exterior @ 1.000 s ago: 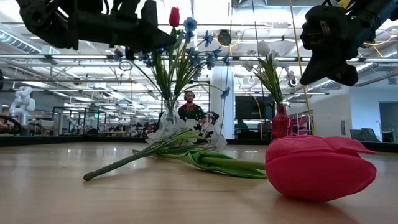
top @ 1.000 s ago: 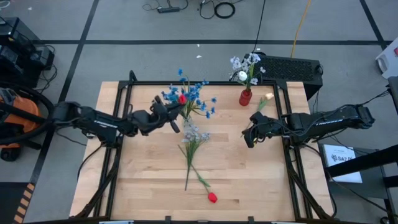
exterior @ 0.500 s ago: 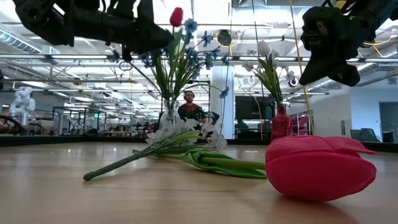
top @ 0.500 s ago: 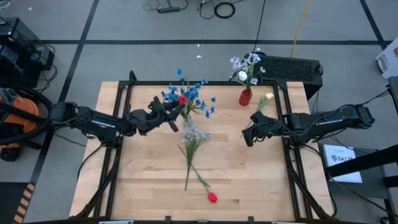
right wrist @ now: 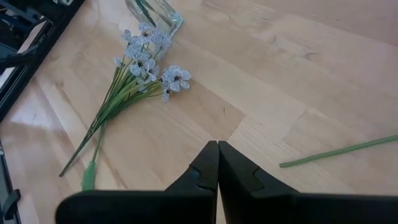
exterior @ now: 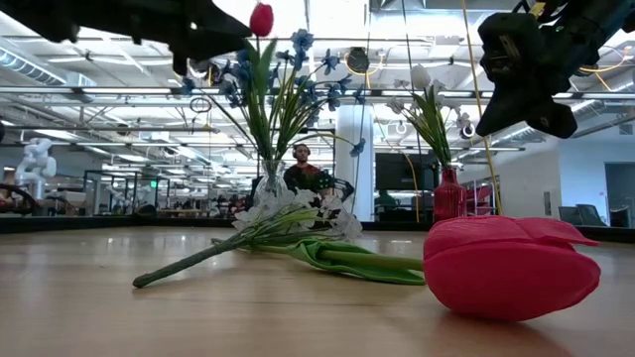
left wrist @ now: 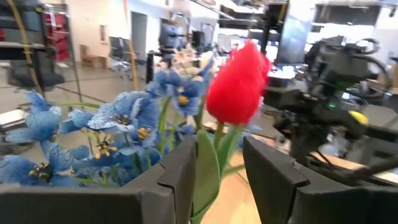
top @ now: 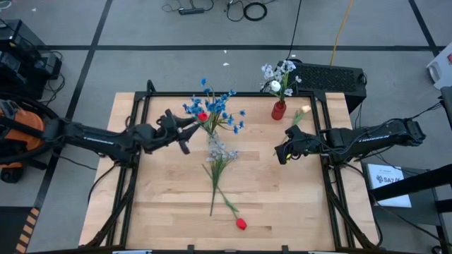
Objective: Sort flowers into vase by color
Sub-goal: Put the top red flower into the red vase, then put the light yellow flower into the red vase
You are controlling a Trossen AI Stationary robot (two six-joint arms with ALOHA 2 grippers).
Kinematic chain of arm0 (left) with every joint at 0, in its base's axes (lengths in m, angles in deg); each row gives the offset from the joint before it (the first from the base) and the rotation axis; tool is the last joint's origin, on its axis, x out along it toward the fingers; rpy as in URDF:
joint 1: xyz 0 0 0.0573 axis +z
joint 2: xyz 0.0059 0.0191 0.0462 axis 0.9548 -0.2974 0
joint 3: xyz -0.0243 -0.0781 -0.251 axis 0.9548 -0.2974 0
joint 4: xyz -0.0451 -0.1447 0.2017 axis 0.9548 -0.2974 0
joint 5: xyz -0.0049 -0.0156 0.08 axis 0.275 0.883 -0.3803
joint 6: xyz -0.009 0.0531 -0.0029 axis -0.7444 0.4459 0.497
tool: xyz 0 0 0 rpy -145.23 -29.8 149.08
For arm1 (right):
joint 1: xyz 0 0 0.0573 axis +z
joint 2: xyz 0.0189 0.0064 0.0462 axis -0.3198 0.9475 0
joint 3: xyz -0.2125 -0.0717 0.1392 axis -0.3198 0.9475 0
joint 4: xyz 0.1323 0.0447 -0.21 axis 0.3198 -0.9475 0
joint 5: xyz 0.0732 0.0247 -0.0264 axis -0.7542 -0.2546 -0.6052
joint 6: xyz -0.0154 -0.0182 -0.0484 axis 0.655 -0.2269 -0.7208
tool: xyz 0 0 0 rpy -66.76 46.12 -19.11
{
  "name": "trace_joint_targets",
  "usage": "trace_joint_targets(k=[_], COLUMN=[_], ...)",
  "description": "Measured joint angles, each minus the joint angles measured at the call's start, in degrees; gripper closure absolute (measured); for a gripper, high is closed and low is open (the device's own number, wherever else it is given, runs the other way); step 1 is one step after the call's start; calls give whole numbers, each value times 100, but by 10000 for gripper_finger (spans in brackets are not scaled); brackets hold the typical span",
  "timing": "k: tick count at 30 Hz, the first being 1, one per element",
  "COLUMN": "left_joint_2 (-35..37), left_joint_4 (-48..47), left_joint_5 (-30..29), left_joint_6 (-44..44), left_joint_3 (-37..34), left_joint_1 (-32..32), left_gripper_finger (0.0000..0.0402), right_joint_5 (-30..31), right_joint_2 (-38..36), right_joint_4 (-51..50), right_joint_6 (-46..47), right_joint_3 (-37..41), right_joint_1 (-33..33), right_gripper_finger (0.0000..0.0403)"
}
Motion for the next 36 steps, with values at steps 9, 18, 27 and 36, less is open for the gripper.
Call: trace_joint_targets(k=[9,18,27,36], left_joint_2=[825,871,1227,2324], left_joint_4=[-3274,-6933,-8634,-8572], left_joint_5=[18,320,248,127], left_joint_6=[-221,-2032,-2554,-3018], left_joint_3=[898,1784,1503,656], left_joint_1=[-505,-650,-646,-646], left_gripper_finger=[262,262,262,262], right_joint_5=[432,591,1835,1342], right_joint_2=[0,0,137,1295], right_joint_4=[0,9,19,-1948], right_joint_6=[519,474,1252,2376], right_joint_3=[0,0,-69,-965], right_joint_1=[0,-2,-59,-571], right_gripper_finger=[403,403,403,403])
